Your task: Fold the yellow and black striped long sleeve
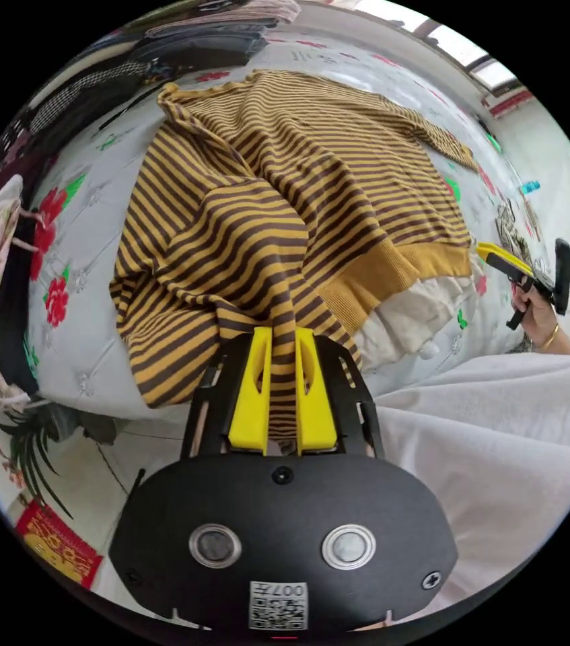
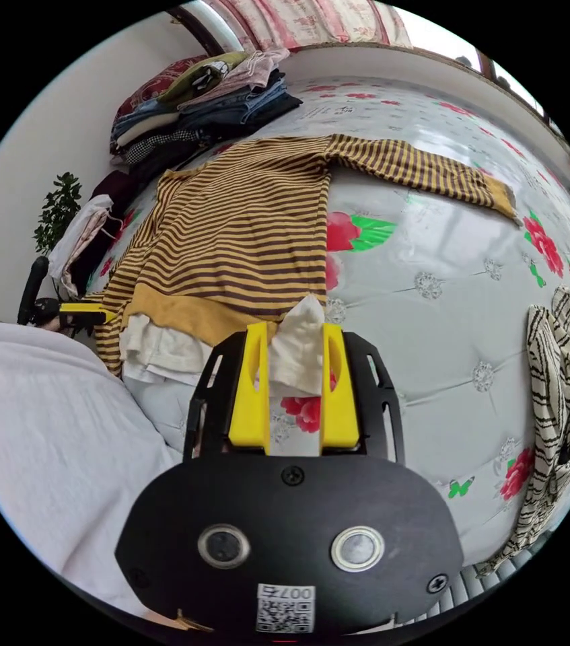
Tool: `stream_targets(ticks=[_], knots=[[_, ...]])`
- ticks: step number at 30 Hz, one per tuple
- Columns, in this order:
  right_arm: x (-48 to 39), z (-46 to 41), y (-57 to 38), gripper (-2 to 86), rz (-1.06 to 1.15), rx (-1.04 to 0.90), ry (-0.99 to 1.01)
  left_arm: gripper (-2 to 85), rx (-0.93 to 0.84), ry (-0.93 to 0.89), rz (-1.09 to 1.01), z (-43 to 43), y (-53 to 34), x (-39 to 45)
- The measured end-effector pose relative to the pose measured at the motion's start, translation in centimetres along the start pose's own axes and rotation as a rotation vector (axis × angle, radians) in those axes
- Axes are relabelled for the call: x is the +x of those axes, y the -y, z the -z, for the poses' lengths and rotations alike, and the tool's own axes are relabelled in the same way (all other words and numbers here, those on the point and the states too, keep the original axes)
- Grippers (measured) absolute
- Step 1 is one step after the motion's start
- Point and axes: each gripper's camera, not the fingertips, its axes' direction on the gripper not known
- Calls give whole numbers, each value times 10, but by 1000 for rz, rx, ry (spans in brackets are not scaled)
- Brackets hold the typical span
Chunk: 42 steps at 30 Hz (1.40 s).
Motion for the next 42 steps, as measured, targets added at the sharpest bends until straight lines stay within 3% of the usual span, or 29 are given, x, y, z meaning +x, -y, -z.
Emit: stream_targets(ticks=[5, 9, 11, 13, 15, 17, 19, 21, 23, 25, 30, 34, 36, 39, 42], knots=[[-19, -10, -6, 73, 69, -23, -149, 17, 61, -182, -78, 95, -24, -63], [-24, -3, -10, 64, 121, -29, -181, -6, 242, -246, 54, 214, -65, -172], [-25, 2, -9, 62, 135, -42, -180, -7, 403, -169, 241, 266, -95, -225], [-24, 6, -7, 62, 122, -49, -167, -5, 638, 90, 558, 319, -154, -260], [-21, 15, -5, 64, 88, -52, -142, 2, 716, 185, 605, 325, -177, -250], [-20, 22, -5, 67, 54, -55, -132, 31, 668, 141, 467, 299, -167, -220], [-24, 29, -6, 73, 47, -52, -136, 113, 473, 46, 272, 223, -138, -160], [-33, 33, -11, 85, 77, -51, -112, 135, 330, -6, 191, 155, -122, -114], [-42, 37, -13, 89, 94, -45, -114, 120, 188, -9, 192, 101, -111, -85], [-51, 38, -11, 88, 119, -59, -150, 42, 144, 41, 230, 81, -104, -73], [-64, 48, 10, 73, 176, -122, -218, 5, 266, 130, 240, 175, -110, -123], [-63, 62, 19, 63, 185, -127, -210, 34, 487, 296, 608, 306, -172, -226], [-68, 69, 24, 59, 191, -128, -215, 55, 546, 356, 680, 334, -195, -240], [-75, 79, 28, 55, 184, -113, -220, 89, 575, 349, 702, 328, -223, -224], [-79, 91, 30, 51, 172, -98, -200, 98, 556, 200, 636, 264, -243, -177]])
